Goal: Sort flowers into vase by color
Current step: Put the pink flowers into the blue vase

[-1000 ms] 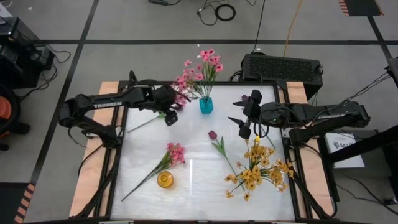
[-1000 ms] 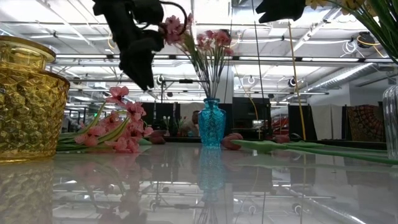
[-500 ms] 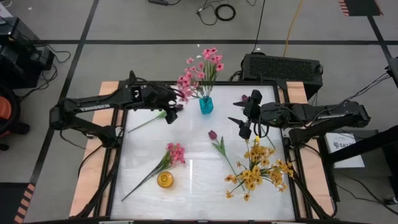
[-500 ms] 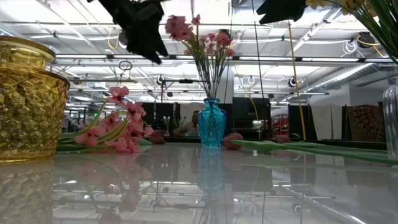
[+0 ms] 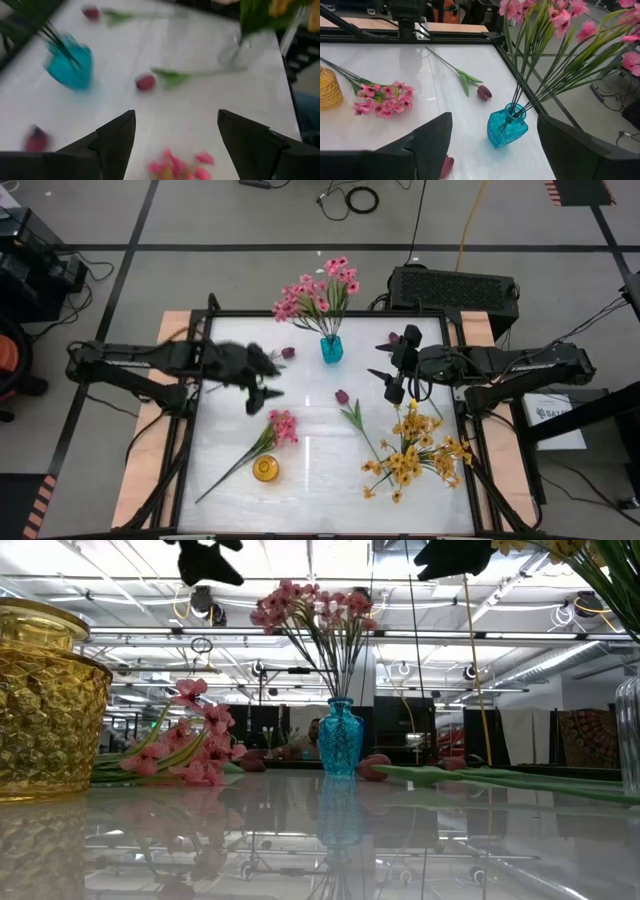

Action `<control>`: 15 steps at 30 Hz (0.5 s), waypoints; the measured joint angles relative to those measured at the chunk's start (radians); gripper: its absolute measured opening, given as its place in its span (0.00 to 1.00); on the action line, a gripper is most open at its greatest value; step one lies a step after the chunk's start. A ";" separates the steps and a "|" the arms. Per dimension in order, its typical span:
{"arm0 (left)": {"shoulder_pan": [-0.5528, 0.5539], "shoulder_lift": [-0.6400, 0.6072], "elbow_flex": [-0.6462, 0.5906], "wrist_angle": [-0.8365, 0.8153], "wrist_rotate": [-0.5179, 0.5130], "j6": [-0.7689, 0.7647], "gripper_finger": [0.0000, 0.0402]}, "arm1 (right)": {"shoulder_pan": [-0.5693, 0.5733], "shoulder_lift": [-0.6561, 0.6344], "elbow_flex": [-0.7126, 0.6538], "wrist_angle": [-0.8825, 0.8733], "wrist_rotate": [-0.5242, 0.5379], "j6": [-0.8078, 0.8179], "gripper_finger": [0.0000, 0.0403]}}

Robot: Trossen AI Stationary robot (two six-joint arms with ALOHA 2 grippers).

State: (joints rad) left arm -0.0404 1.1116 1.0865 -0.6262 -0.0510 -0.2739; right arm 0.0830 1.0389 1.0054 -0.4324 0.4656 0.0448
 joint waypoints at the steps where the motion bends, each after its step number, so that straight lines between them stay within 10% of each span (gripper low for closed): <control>1: -0.036 0.011 -0.010 -0.006 -0.020 -0.031 0.72 | 0.000 0.000 0.000 0.000 0.000 0.000 0.71; 15: -0.435 0.167 -0.083 -0.208 -0.261 -0.548 0.72 | 0.004 0.000 0.000 -0.002 -0.026 0.000 0.71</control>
State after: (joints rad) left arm -0.4754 1.2790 1.0039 -0.8341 -0.3120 -0.8222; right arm 0.0868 1.0389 1.0054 -0.4339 0.4393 0.0452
